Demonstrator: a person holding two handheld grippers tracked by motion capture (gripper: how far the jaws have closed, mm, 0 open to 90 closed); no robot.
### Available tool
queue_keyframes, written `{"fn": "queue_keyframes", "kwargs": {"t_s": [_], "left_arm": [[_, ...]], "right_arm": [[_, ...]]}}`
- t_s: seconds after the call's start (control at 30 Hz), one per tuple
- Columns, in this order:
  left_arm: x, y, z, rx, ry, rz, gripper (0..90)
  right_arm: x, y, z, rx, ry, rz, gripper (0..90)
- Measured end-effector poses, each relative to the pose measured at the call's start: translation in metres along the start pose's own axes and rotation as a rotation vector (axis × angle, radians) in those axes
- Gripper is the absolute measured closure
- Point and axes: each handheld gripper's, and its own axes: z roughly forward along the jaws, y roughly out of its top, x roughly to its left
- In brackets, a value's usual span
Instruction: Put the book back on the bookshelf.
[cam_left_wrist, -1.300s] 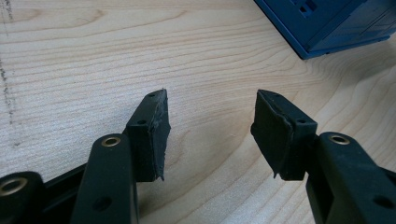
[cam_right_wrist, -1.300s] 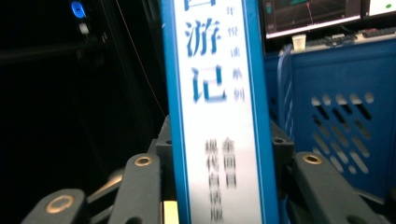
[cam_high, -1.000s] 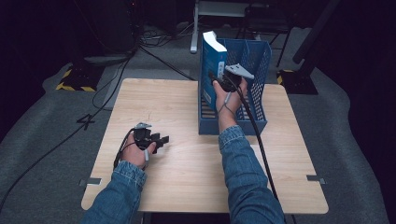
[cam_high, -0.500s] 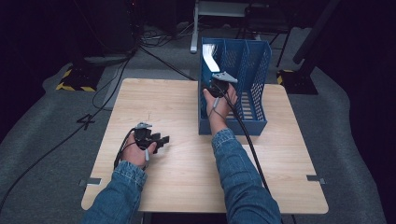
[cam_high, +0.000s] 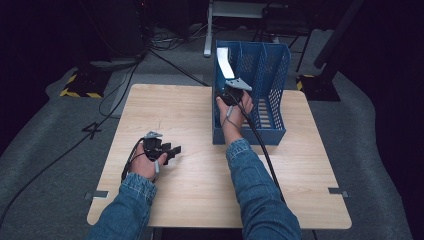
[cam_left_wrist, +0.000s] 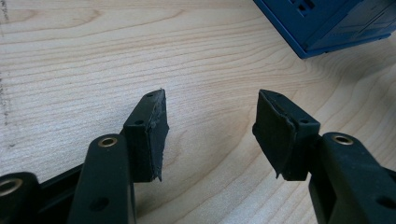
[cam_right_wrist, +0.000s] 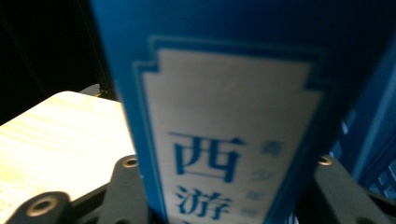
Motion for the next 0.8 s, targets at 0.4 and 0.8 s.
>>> {"fn": "queue_keyframes", "kwargs": {"t_s": [0.4,0.8], "left_arm": [[0.007,-0.004,-0.011,-0.012,0.06,-0.001,37.2],[0.006,-0.004,-0.012,-0.004,0.08,0.025,35.0]], "right_arm": [[-0.01,0.013,-0.054,-0.046,0.069,0.009,42.8],[-0.046,0.013,-0.134,0.011,0.151,-0.057,36.7]]}}
